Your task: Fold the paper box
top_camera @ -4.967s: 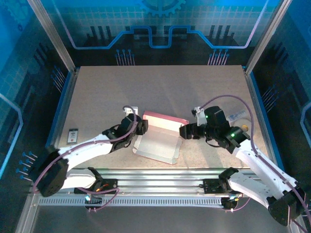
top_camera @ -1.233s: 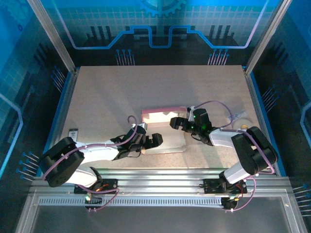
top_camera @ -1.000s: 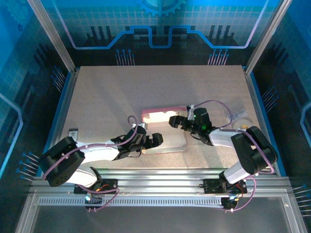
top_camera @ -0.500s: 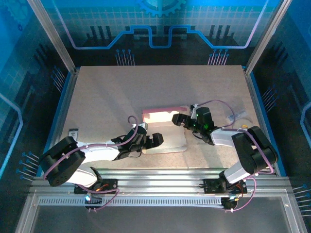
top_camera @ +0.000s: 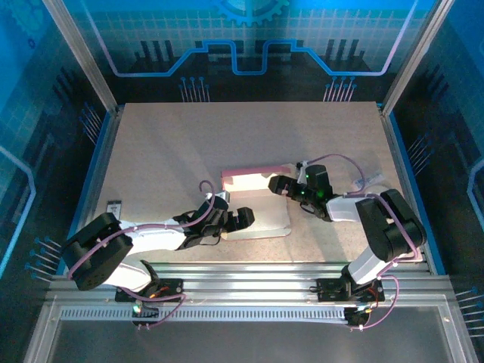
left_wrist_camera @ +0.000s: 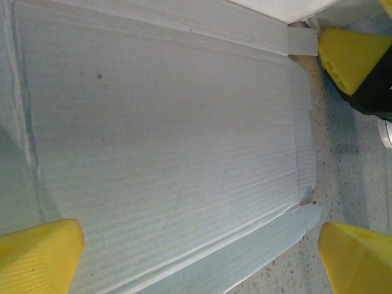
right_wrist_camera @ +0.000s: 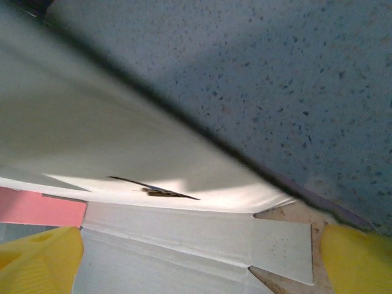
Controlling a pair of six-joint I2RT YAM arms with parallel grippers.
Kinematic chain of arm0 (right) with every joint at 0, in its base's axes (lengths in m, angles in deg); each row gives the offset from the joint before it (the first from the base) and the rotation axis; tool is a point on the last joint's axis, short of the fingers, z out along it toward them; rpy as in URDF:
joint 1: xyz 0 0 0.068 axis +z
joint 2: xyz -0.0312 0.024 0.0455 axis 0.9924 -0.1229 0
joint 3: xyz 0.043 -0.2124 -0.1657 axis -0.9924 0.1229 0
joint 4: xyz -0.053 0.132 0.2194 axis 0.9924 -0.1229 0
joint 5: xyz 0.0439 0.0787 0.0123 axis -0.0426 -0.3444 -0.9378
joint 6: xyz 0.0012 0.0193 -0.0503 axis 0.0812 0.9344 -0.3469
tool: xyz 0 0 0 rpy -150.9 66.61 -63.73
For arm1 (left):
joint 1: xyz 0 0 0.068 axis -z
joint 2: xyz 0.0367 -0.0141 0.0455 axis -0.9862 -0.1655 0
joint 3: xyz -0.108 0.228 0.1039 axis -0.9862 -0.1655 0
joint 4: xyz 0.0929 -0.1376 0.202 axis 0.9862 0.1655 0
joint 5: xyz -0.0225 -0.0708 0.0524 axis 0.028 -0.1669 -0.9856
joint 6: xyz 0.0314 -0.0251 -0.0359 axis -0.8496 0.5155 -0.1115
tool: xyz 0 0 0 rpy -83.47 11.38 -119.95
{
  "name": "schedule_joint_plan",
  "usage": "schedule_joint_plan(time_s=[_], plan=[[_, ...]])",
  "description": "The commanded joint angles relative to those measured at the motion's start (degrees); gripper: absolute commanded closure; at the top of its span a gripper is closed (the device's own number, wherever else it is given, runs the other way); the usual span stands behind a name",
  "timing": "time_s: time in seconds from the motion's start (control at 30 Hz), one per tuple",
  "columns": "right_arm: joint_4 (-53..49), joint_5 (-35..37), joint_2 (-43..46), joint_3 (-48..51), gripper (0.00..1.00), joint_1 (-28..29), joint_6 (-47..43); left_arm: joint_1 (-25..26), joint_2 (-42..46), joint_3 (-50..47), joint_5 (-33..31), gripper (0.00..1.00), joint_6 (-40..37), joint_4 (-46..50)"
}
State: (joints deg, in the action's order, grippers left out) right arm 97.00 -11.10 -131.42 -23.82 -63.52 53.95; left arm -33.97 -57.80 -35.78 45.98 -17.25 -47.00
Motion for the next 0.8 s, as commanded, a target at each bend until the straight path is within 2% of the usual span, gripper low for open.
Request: schedule_joint_plan(time_s=[0.0, 0.3, 0.77], plan=[[2.7, -1.6, -1.5, -0.5, 0.00, -0.7, 0.2, 1.0, -2.0, -1.8, 0.7, 0.01, 0.7, 3.5], [4.6, -3.2, -2.3, 0.4, 0.00, -0.3, 1.4, 1.1, -2.1, -1.8, 0.6, 0.01, 0.6, 3.5], [9.2, -6.8, 1.1, 2.5, 0.00, 0.2, 3.2, 1.4, -2.7, -1.8, 0.6, 0.01, 0.9, 2.8]])
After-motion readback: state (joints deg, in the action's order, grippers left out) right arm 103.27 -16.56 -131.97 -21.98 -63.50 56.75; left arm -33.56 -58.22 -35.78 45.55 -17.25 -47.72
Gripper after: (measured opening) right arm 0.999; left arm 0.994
